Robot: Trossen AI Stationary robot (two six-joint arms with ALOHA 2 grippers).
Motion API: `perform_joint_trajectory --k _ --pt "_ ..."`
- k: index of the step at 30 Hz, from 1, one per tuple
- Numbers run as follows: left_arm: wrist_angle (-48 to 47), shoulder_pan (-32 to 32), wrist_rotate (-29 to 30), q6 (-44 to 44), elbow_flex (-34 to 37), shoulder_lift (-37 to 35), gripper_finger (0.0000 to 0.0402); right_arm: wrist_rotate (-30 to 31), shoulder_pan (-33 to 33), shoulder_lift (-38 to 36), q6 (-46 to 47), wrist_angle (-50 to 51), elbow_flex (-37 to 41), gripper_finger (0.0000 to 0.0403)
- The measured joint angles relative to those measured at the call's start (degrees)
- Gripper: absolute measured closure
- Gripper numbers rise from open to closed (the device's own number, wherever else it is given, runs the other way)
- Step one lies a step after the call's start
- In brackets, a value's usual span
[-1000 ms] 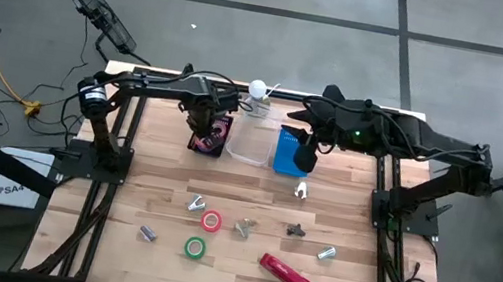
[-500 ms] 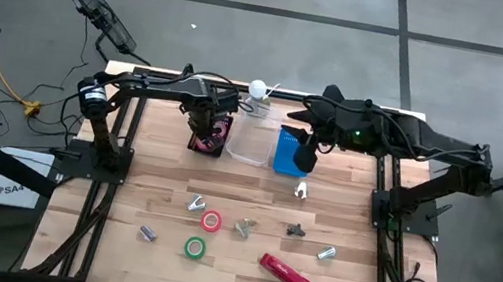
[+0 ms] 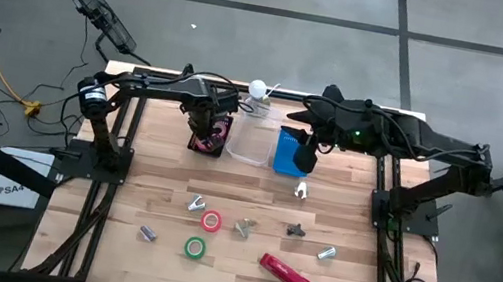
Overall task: Pick and place Stapler, Stapler remover, tape
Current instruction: Put the orange tape into the black basket
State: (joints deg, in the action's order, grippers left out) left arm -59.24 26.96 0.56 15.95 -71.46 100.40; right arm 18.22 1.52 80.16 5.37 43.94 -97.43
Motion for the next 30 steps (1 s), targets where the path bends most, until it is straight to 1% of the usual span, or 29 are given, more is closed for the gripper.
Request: perform_joint_trajectory --k 6,11,21,30 --pt "0.13 0.00 -0.09 -3.50 0.02 0.00 0.0368 0.00 0.01 0.00 0.00 0.00 0.00 0.0269" --pt "0.95 0.00 -1.57 -6.96 0.02 0.00 0.0368 0.02 0.01 0.00 0.20 0.00 0.00 0.0269" --pt "0.68 0.00 -1.50 -8.31 0.02 0.00 0.0367 -0.14 0.02 0.02 0.20 -0.01 0.00 0.0269" --pt "0.47 0.00 0.44 -8.75 0.02 0.35 0.0363 -0.76 0.02 0.02 0.22 0.00 0.00 0.0269"
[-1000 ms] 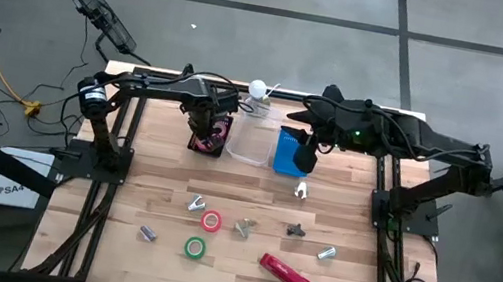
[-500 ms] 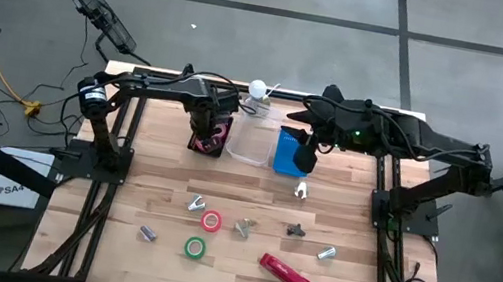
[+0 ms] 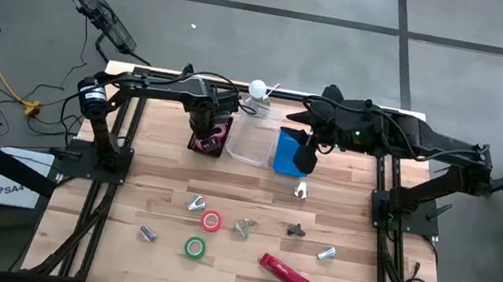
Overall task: Pick and place Stapler, Stapler remover, tape
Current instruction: Put the orange tape into the black basket
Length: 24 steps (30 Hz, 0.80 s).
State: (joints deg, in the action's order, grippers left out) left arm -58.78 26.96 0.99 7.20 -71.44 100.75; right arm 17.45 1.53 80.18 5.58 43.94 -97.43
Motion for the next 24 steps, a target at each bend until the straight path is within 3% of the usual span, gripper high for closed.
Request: perform_joint_trajectory --k 19,24 --pt "-0.27 0.02 -3.04 -1.55 -0.98 4.20 0.0359 -0.02 0.00 0.00 -0.27 0.00 0.00 0.0269" --pt "-0.26 0.00 -3.04 -2.97 -0.98 4.22 0.0321 -0.02 0.01 0.00 -0.42 0.00 0.00 0.0269"
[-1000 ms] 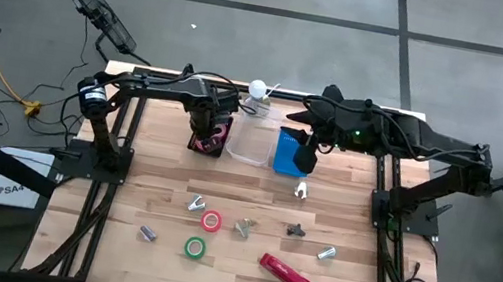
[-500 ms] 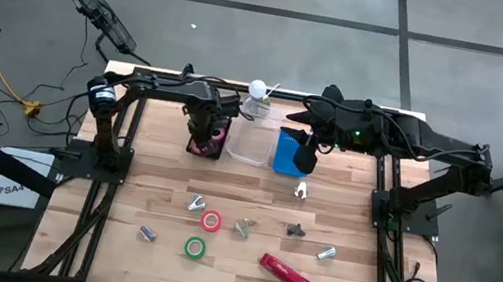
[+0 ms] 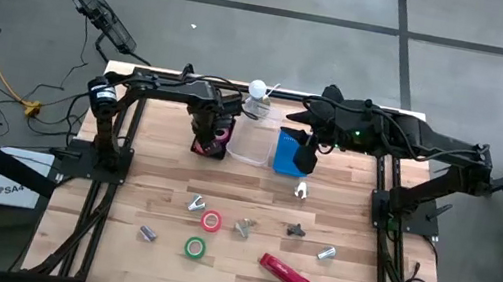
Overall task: Pick and place Stapler, Stapler remover, tape
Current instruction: Put the orange tape into the black basket
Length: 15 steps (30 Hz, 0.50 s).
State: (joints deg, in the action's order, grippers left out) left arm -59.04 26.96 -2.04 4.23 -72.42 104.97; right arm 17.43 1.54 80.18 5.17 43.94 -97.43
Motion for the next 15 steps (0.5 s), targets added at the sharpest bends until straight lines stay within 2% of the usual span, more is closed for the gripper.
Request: perform_joint_trajectory --k 7,10,15 --pt "0.52 0.00 0.02 -0.01 -0.10 -0.21 0.0236 0.00 -0.01 0.00 -0.02 0.02 0.00 0.0269" --pt "-1.16 0.02 0.10 0.08 -1.45 -0.21 0.0221 0.00 -0.02 0.00 -0.02 0.03 0.00 0.0269" --pt "-4.06 0.02 1.01 0.07 -5.57 -0.24 0.0220 0.00 0.00 0.00 0.18 0.71 0.00 0.0269"
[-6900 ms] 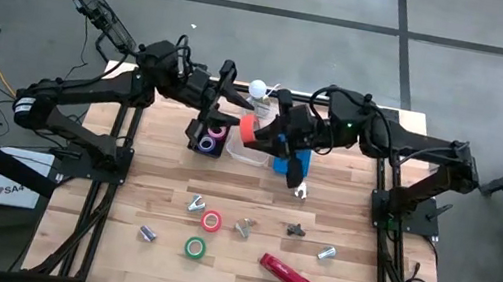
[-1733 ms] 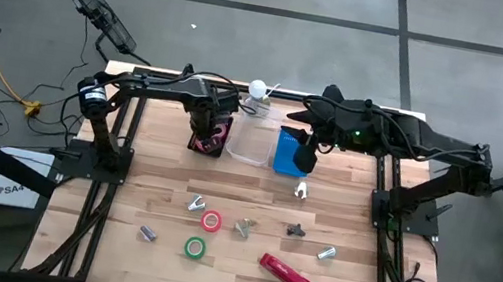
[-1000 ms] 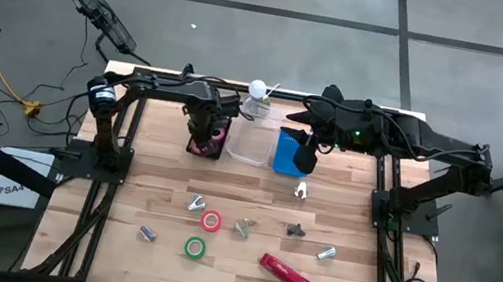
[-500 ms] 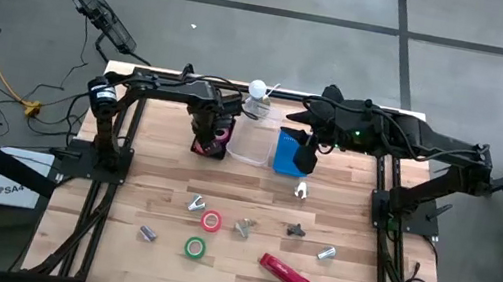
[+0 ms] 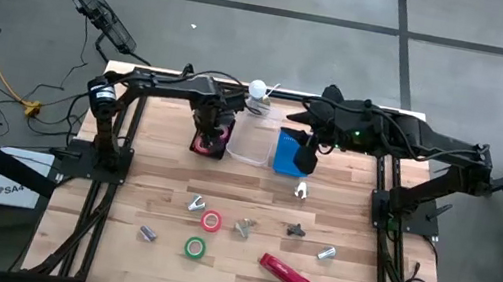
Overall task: Pick and place Stapler, Stapler remover, tape
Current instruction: Put the orange tape into the black basket, then put the red stapler into the blue basket
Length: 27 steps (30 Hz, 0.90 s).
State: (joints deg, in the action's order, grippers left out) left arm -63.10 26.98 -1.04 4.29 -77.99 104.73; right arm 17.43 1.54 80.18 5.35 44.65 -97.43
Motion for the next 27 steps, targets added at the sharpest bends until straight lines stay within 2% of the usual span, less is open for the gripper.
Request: perform_joint_trajectory --k 8,16,21,27 --pt "-7.09 0.00 2.41 -1.07 -8.31 0.00 0.0220 -0.89 0.00 0.00 5.72 6.59 0.00 0.0269" --pt "-12.86 0.00 6.66 -2.20 -17.50 -0.06 0.0221 -11.55 1.03 0.00 15.41 12.11 0.02 0.0269" --pt "-13.33 0.00 8.26 -4.05 -20.66 -2.16 0.0221 -11.89 4.93 0.00 20.87 15.30 0.02 0.0269" --pt "-13.00 0.00 10.38 -5.04 -20.74 -6.52 0.0221 -13.03 11.48 0.31 30.75 19.67 0.61 0.0269"
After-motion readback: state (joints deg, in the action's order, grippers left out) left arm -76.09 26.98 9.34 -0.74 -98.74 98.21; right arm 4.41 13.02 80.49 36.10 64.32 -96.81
